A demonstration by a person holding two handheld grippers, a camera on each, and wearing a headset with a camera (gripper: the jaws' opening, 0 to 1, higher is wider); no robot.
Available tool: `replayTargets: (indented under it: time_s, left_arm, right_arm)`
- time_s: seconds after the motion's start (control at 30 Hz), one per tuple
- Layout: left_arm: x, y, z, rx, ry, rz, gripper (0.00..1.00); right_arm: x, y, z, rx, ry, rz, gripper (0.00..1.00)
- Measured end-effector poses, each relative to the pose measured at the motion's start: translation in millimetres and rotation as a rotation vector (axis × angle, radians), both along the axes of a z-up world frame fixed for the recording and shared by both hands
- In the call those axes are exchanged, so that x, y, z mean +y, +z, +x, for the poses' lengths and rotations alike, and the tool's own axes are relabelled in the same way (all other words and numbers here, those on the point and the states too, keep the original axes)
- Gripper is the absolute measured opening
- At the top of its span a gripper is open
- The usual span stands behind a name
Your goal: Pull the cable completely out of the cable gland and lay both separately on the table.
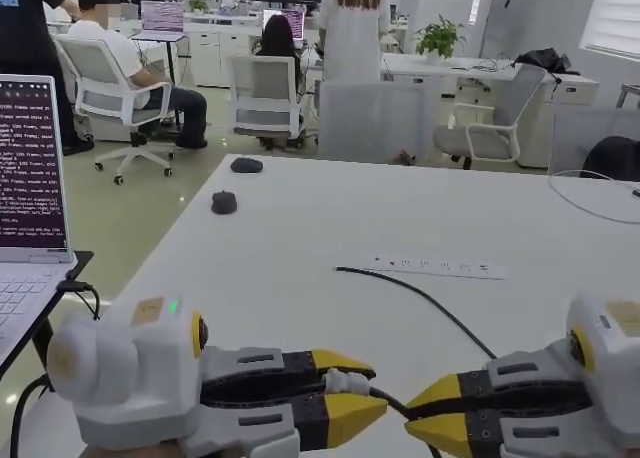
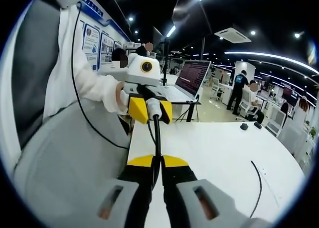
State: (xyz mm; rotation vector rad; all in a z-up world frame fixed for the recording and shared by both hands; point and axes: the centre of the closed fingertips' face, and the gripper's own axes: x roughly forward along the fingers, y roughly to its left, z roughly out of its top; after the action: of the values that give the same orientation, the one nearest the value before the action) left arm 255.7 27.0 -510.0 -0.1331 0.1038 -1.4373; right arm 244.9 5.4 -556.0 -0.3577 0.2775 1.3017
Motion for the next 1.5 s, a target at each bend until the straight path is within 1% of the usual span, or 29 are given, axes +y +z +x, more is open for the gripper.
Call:
replayTargets:
  time_s: [0.17,0.3,0.43,0.53,0.63,0.9,1.0,1.03,1.07,1.13,1.2,1.3,1.43,1.5]
  left_arm:
    - [0.1,-1.2,0.4,-0.001,0.000,0.007,0.18]
    - [1.7,0.7,2.0,0.003,0.008,-0.002,0.17]
    - [2.0,0.1,3.0,0.004,0.012,0.002,0.17]
    - [1.4,-1.2,2.9,0.004,0.009,0.008,0.17]
    - [2.2,0.3,3.5,0.003,0.012,0.001,0.17]
    - [3.1,0.6,4.8,0.002,0.019,0.002,0.17]
    - [2.9,0.6,4.1,0.002,0.018,0.002,0.17]
    - [3.1,0.6,4.1,0.002,0.018,0.002,0.17]
    - [3.2,0.8,4.3,0.000,0.019,0.001,0.17]
    - [3.7,1.0,4.9,0.001,0.021,-0.001,0.17]
    - [4.2,1.7,5.5,0.003,0.024,-0.005,0.17]
    - [4.3,2.2,5.5,0.004,0.024,-0.008,0.17]
    - [2.8,2.0,3.2,0.002,0.014,-0.007,0.17]
    - [2.2,0.5,2.3,0.002,0.010,0.001,0.17]
  right_arm:
    - [-3.6,-7.0,-0.9,0.023,-0.012,0.002,0.03]
    - [-6.4,-13.4,-0.6,0.036,-0.025,-0.009,0.03]
    - [-7.0,-15.9,-0.8,0.048,-0.029,-0.004,0.03]
    - [-7.7,-20.2,-0.5,0.051,-0.028,-0.019,0.03]
    - [-10.0,-24.8,-0.2,0.055,-0.030,-0.031,0.03]
    - [-12.7,-26.6,0.4,0.067,-0.041,-0.032,0.03]
    - [-12.3,-26.6,-0.9,0.098,-0.041,-0.034,0.03]
    - [-12.2,-26.5,-1.2,0.095,-0.039,-0.036,0.03]
    - [-12.2,-25.9,-0.9,0.085,-0.037,-0.042,0.03]
    - [-11.5,-23.3,-1.5,0.081,-0.039,-0.048,0.03]
    - [-11.0,-19.5,-1.5,0.071,-0.038,-0.045,0.06]
    - [-6.4,-6.1,-1.1,0.054,-0.032,-0.018,0.09]
    - [2.6,8.3,-1.5,0.024,-0.012,0.004,0.10]
    - [7.9,15.1,-1.4,0.009,-0.003,0.016,0.10]
